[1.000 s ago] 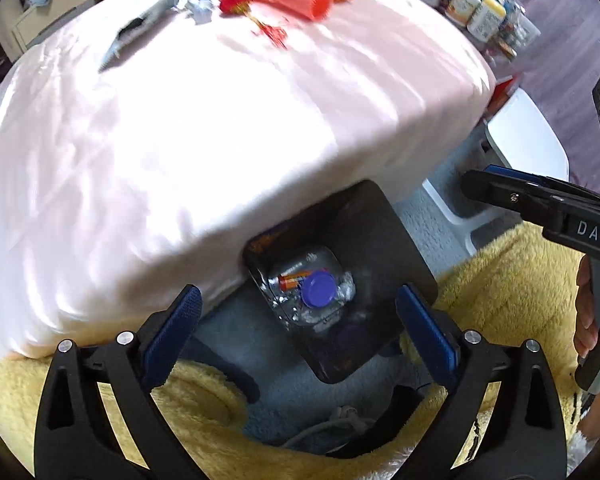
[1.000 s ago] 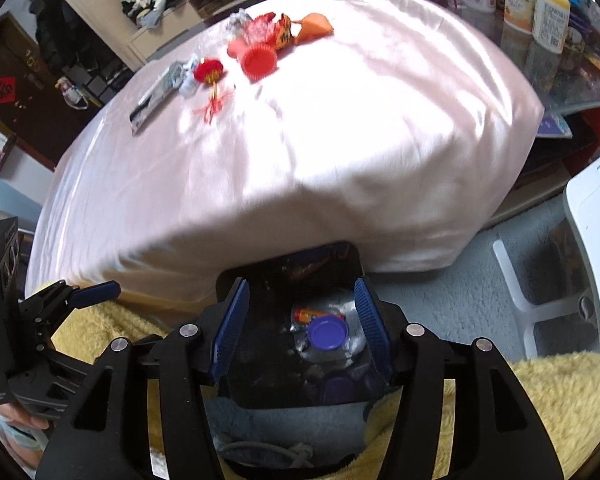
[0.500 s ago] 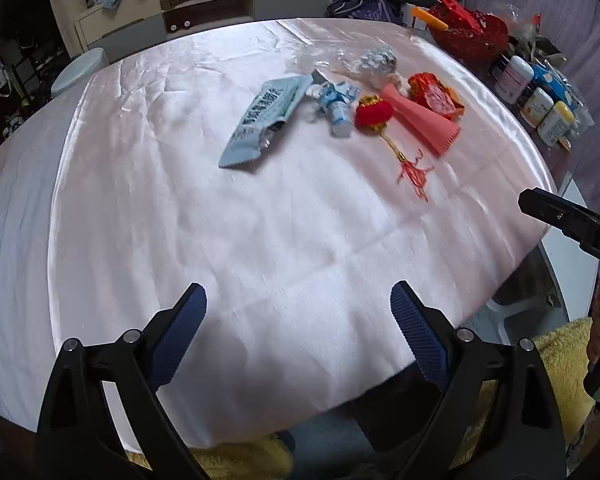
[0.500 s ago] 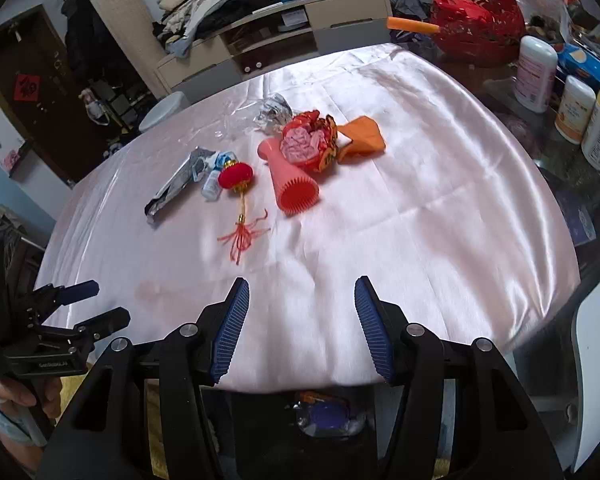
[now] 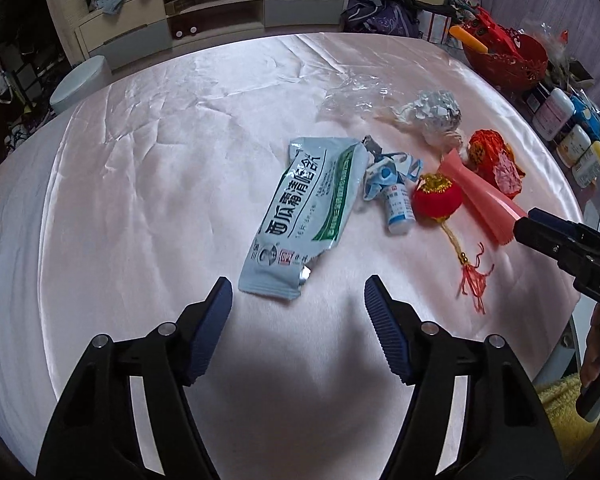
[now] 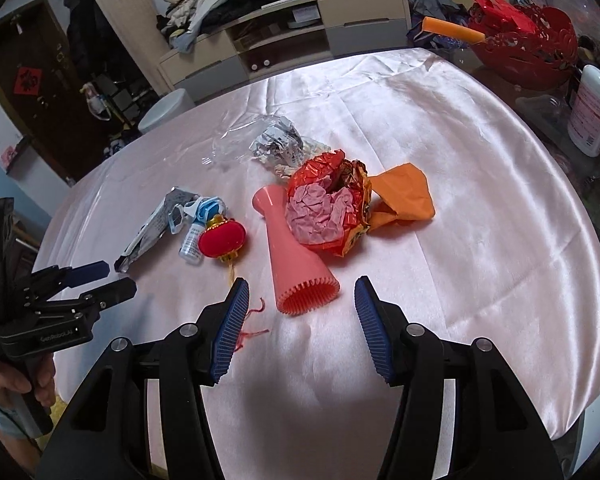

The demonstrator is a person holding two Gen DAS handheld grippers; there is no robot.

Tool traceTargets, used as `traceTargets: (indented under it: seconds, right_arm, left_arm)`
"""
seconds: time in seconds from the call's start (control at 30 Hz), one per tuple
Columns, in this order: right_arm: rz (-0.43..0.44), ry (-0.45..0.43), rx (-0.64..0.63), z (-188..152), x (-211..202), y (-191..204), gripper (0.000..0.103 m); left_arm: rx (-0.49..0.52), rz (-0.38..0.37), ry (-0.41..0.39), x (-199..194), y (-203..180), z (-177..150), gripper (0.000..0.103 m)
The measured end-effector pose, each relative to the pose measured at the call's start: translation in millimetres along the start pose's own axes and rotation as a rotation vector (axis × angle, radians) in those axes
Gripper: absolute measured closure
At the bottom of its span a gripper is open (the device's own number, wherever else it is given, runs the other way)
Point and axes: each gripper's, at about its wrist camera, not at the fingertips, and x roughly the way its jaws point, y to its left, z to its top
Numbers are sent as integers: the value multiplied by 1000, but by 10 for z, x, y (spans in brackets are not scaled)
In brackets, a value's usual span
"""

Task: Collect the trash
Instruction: 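Grasp the green-printed snack packet with the left tool while the right tool grasps the pink cone, then carry the packet and pink cone down into the black bin and release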

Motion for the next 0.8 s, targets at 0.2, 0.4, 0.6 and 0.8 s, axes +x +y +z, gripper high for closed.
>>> traceTargets:
  seconds: [0.2, 0.4, 0.6, 0.8]
  right_arm:
    - [9, 22, -5, 77, 187, -1, 45]
    - [13, 43, -29, 66, 299, 60, 62]
    - [3, 24, -55, 27, 207, 143, 64]
    - [3, -19, -75, -28, -113, 236, 65]
  left_arm:
    - [15, -4, -3, 196, -52, 248, 45]
    - [23, 1, 3, 307, -55, 326, 68]
    - [11, 14, -5, 239, 19, 279, 82]
    - [0, 18, -45, -99, 20, 138, 86]
